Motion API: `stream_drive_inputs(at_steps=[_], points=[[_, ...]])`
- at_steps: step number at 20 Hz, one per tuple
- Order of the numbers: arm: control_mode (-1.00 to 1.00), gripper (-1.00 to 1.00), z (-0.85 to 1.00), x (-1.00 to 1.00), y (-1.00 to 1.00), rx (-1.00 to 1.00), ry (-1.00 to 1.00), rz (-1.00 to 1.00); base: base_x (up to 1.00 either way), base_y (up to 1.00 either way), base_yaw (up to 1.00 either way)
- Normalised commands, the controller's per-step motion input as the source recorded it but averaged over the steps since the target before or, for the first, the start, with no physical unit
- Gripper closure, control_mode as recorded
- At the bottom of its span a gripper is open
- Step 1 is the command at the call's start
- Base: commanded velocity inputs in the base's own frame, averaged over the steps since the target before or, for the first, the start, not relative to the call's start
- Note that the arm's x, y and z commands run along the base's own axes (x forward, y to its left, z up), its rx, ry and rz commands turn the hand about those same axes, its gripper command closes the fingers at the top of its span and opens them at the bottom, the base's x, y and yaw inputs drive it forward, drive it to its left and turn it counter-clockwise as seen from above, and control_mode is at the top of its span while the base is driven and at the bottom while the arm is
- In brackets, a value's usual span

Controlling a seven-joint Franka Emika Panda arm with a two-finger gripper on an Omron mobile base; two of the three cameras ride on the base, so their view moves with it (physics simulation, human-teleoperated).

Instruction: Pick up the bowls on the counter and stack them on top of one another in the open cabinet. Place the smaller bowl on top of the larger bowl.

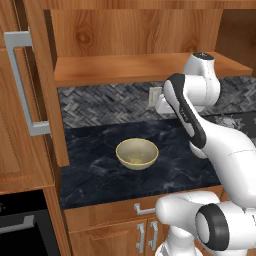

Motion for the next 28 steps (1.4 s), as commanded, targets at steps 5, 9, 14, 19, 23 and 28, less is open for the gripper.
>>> stream_drive_inputs(at_steps=[5,9,14,19,23,28], points=[[-1.00,-1.00,0.00,0.00,-0.15,0.00,0.00,0.00,0.00,0.00,0.00],[-1.00,-1.00,-0.09,0.00,-0.34,0.00,0.00,0.00,0.00,0.00,0.00],[-1.00,-1.00,-0.20,0.00,-0.52,0.00,0.00,-0.03,0.00,0.00,0.00],[-1.00,-1.00,-0.28,-0.01,-0.51,0.00,0.05,-0.10,0.00,0.00,0.00],[-1.00,-1.00,-0.37,0.00,-0.53,0.00,0.06,-0.11,0.00,0.00,0.00],[-1.00,-1.00,-0.39,0.00,-0.40,0.00,0.02,-0.05,0.00,0.00,0.00]])
